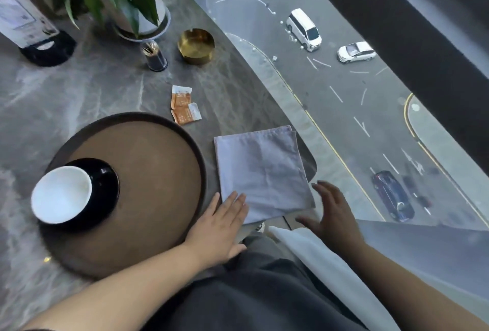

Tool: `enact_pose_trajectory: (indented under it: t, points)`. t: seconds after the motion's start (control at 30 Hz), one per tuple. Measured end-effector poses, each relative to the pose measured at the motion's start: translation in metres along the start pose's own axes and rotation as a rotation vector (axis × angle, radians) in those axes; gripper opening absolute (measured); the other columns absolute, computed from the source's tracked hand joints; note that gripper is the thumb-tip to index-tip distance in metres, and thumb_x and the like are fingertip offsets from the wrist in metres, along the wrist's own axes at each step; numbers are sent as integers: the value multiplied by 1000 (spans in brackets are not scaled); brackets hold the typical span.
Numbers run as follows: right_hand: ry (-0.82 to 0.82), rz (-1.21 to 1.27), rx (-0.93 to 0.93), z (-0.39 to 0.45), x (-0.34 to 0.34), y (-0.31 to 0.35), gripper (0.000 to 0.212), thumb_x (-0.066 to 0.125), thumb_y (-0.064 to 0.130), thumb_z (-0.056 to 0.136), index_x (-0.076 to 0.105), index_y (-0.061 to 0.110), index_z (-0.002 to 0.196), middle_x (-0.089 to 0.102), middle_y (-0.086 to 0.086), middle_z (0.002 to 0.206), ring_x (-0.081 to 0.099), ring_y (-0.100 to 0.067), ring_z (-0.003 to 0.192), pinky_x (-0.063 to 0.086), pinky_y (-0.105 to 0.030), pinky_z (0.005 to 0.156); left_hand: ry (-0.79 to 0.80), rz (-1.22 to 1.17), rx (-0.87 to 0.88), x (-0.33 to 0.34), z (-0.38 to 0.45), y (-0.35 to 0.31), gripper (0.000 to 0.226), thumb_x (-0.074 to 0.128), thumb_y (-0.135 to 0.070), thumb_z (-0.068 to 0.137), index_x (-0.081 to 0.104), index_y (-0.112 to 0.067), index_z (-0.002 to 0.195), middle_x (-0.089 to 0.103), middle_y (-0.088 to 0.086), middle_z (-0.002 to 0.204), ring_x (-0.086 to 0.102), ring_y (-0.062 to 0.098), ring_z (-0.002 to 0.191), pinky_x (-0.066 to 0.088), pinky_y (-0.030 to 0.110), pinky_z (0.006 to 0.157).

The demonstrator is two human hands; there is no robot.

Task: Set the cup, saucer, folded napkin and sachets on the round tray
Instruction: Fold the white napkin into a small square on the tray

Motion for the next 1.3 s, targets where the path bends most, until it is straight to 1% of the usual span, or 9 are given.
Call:
enact_pose_trajectory:
  t: [0.07, 0.13, 0.3, 0.43, 0.67, 0.8, 0.93, 1.1, 1.3]
  points:
    - [-22, -256, -337, -3, 9, -2, 94, 86, 49, 57, 44, 17, 134, 44, -18, 141, 41, -36, 128, 39, -52, 101, -18, -11, -33, 3, -3, -4, 91, 59, -66, 72, 46, -3, 137, 39, 19, 147, 34, 33, 138, 30, 56, 108]
    - [74, -423, -504, -4, 23, 2, 89, 84, 47, 59, 46, 22, 135, 45, -14, 145, 39, -37, 135, 29, -57, 107, -16, -13, -77, 5, -4, -8, 89, 62, -62, 73, 46, -3, 137, 38, 20, 147, 34, 33, 138, 32, 56, 108]
    - [51, -384, -597, 18, 23, 3, 41, 72, 19, 74, 65, 23, 115, 63, 0, 128, 56, -26, 123, 30, -51, 107, -60, -30, -146, 5, -5, -18, 85, 70, -52, 70, 49, -3, 135, 45, 19, 144, 40, 33, 134, 38, 57, 104]
    - [74, -187, -684, 27, 0, 1, 16, 65, 16, 82, 71, 17, 97, 70, -3, 108, 67, -25, 100, 47, -38, 92, -114, -23, -117, 6, -12, -18, 75, 72, -51, 69, 57, -8, 129, 52, 14, 139, 49, 28, 129, 44, 55, 98]
    - [119, 73, -452, 44, -28, 7, 18, 76, 12, 79, 70, 12, 95, 73, -5, 83, 68, -27, 69, 51, -27, 65, -374, -306, -19, -18, -17, -1, 31, 50, -17, 77, 70, -8, 99, 71, 6, 98, 67, 25, 86, 48, 33, 83]
    - [92, 355, -91, 80, -32, 13, 16, 72, 26, 83, 66, 25, 98, 68, -3, 76, 62, -11, 67, 48, -21, 65, -381, -659, -381, -47, 2, 25, 24, 52, -12, 89, 62, -10, 111, 69, 11, 86, 63, 34, 75, 40, 30, 64]
    - [72, 313, 53, 126, -22, 21, 17, 69, 37, 83, 63, 28, 97, 60, 3, 70, 54, -2, 62, 36, -8, 55, -418, -816, -618, -59, 30, 57, 23, 52, -25, 94, 55, -15, 115, 67, 11, 91, 61, 32, 85, 39, 33, 65]
    - [106, 186, 132, 162, -1, 29, 24, 63, 39, 85, 61, 21, 101, 62, 2, 80, 59, -22, 79, 39, -28, 63, -284, -542, -672, -60, 62, 77, 20, 47, -23, 96, 56, -12, 110, 67, 9, 98, 59, 31, 93, 39, 40, 81]
    - [35, 21, 76, 173, 9, 33, 22, 57, 40, 87, 59, 23, 100, 68, -2, 95, 62, -30, 85, 36, -30, 63, -331, -157, -670, -55, 66, 78, 11, 67, -20, 81, 62, -12, 87, 63, 7, 76, 57, 31, 77, 40, 42, 69]
Point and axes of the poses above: each hand's wrist, its own z-axis towards the middle knuckle, its own x-axis out of the palm, y = z × x, the point moved 1 cm from there along z, towards the middle knuckle
